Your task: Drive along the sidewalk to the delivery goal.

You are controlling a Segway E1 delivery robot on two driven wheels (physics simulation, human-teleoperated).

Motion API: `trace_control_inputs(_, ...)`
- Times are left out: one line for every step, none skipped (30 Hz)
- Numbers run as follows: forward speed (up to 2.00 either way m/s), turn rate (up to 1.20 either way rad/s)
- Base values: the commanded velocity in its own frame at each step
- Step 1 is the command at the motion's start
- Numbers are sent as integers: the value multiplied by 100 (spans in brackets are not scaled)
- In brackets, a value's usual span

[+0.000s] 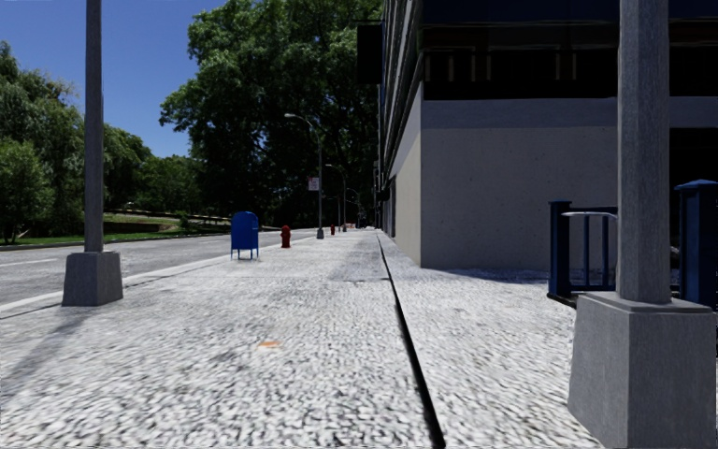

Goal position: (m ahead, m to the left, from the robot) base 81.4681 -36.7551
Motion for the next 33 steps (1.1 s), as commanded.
trace_control_inputs(200,0)
trace_control_inputs(200,0)
trace_control_inputs(195,0)
trace_control_inputs(175,0)
trace_control_inputs(167,0)
trace_control_inputs(167,0)
trace_control_inputs(162,0)
trace_control_inputs(161,0)
trace_control_inputs(161,0)
trace_control_inputs(161,0)
trace_control_inputs(161,0)
trace_control_inputs(161,0)
trace_control_inputs(161,0)
trace_control_inputs(161,0)
trace_control_inputs(161,0)
trace_control_inputs(161,0)
trace_control_inputs(161,0)
trace_control_inputs(161,0)
trace_control_inputs(161,0)
trace_control_inputs(161,0)
trace_control_inputs(161,0)
trace_control_inputs(161,0)
trace_control_inputs(161,0)
trace_control_inputs(161,0)
trace_control_inputs(161,0)
trace_control_inputs(161,0)
trace_control_inputs(161,0)
trace_control_inputs(161,0)
trace_control_inputs(161,0)
trace_control_inputs(161,0)
trace_control_inputs(161,0)
trace_control_inputs(161,0)
trace_control_inputs(161,0)
